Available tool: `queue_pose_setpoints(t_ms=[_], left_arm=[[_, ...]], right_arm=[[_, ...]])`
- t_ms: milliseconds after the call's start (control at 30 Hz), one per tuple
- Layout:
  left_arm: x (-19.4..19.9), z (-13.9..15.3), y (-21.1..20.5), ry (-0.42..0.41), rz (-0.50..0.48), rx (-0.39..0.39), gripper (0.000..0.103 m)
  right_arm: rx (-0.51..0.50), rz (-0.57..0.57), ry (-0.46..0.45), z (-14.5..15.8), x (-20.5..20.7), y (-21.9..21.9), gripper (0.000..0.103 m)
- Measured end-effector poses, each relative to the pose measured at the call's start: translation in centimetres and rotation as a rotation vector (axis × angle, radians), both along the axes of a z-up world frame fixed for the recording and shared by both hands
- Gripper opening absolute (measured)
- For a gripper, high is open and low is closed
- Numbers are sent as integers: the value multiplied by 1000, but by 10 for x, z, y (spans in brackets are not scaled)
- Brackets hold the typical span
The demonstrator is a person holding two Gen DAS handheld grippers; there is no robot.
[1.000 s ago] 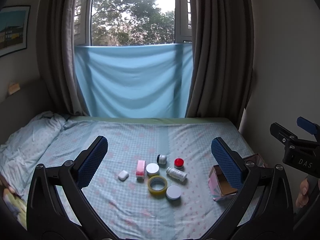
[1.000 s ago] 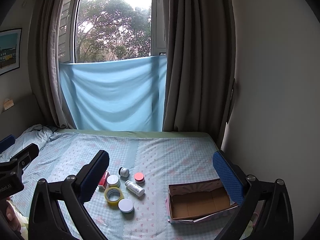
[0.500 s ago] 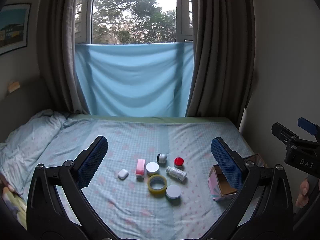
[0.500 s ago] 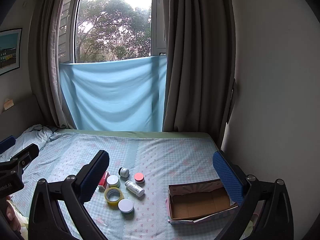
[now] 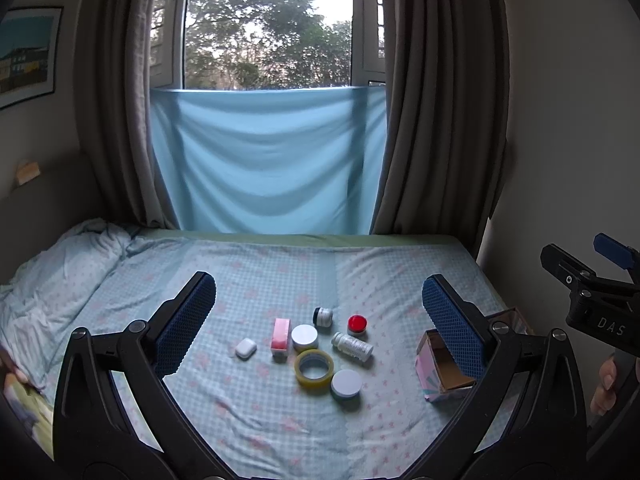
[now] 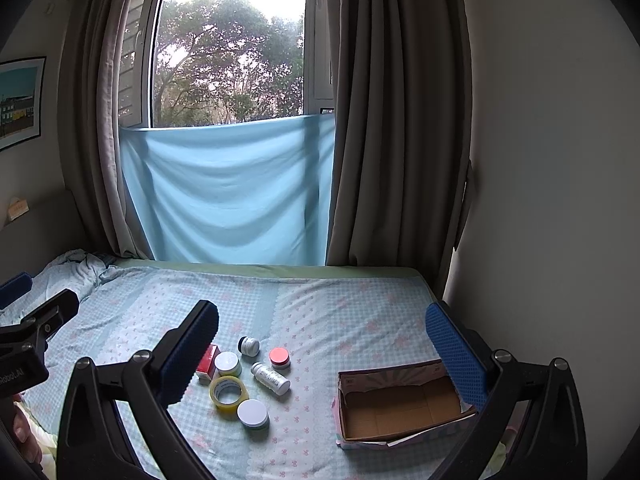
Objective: Organize rigid objects
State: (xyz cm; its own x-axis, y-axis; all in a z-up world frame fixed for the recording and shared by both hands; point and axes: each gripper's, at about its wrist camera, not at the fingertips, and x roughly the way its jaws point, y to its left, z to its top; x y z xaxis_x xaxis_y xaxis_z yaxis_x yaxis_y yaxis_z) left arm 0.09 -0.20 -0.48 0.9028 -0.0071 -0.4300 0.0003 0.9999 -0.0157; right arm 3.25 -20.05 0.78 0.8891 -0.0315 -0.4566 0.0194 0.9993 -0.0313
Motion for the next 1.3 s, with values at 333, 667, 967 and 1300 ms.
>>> queue_pose_setpoints(t_ms=[333,667,967,1300], left_arm=[[-2,0,1,-13,-7,-9,103],[-1,1,-1,-22,10,6,103],[0,-2,-1,-29,22,-15,103],[21,-10,1,57,54,-7,103]], right_arm=[[-6,4,-17,-2,-1,-1,103],[2,5,-18,-3,4,-5,103],[39,5,-3,-9,11,-14,103],[35,20,63,-19,28,-16,103]])
